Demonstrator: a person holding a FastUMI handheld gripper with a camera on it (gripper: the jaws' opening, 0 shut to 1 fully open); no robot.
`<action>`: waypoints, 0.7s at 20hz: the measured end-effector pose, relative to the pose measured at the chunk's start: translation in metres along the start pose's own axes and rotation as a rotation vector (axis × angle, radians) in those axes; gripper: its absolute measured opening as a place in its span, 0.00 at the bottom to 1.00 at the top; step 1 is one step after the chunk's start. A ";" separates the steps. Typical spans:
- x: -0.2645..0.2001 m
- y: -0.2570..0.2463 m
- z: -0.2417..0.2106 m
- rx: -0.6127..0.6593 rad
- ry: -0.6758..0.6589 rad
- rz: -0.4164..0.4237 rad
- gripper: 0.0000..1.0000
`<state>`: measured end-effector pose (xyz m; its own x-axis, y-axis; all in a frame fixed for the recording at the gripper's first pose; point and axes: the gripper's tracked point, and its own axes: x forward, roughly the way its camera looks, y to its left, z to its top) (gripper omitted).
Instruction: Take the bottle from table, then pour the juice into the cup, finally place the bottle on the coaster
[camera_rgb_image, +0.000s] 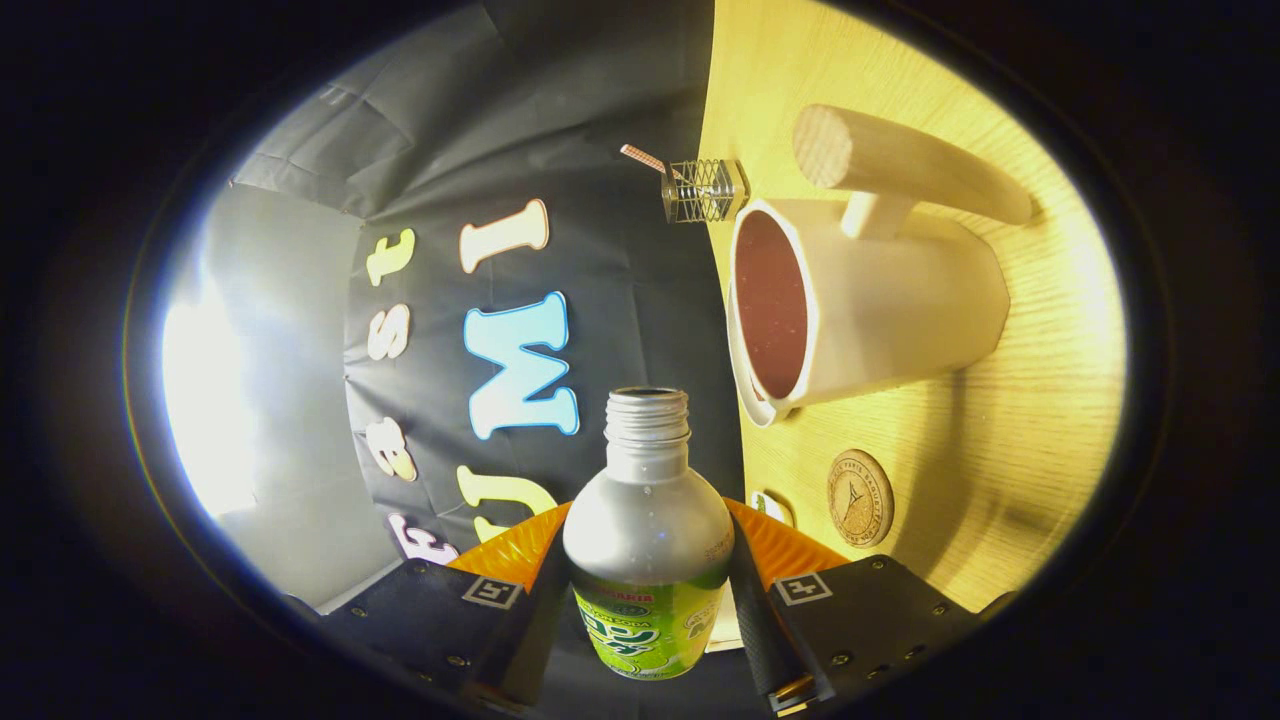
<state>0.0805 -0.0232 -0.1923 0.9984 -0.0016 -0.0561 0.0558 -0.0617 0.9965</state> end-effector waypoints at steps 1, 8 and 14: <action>-0.001 0.002 0.001 0.018 -0.001 0.004 0.76; -0.001 0.002 0.001 0.057 -0.001 0.018 0.76; 0.001 0.002 0.003 0.070 -0.008 0.026 0.76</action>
<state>0.0818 -0.0259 -0.1903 0.9995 -0.0118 -0.0307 0.0289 -0.1314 0.9909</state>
